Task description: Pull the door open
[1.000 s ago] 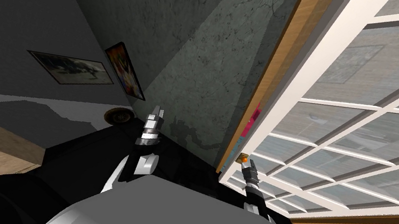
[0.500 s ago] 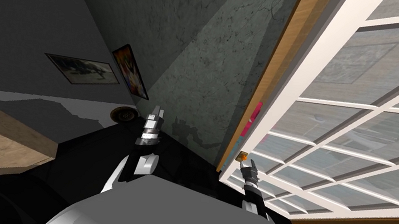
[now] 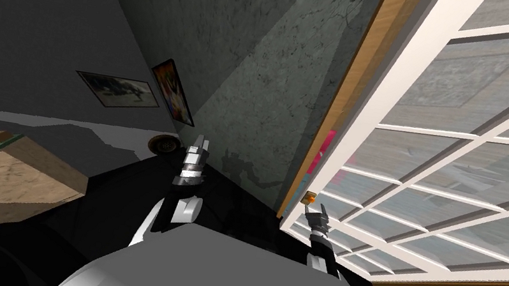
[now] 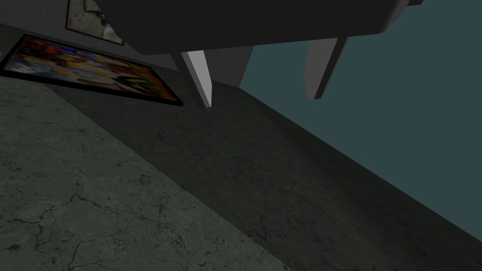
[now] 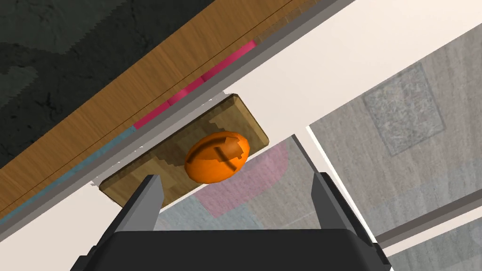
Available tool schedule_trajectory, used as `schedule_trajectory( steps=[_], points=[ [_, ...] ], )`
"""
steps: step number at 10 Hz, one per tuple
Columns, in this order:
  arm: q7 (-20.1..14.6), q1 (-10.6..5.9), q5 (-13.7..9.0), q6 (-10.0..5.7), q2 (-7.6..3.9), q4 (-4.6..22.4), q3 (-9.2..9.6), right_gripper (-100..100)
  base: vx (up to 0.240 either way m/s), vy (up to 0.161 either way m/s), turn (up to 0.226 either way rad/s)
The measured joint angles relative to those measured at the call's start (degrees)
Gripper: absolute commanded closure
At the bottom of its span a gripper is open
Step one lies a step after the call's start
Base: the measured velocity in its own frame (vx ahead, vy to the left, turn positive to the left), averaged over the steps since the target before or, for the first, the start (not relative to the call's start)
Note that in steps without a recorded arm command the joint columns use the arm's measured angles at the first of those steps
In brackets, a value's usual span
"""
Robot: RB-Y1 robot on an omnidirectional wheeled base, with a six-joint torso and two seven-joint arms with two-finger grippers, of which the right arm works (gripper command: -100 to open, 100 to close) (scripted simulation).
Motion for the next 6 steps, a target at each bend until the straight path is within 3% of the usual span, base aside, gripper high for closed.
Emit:
schedule_trajectory(
  steps=[6],
  points=[
    [-8.4,-0.29,-3.4,1.06,0.60,-0.8,1.06,-100,-0.057,-0.022,0.057]
  ],
)
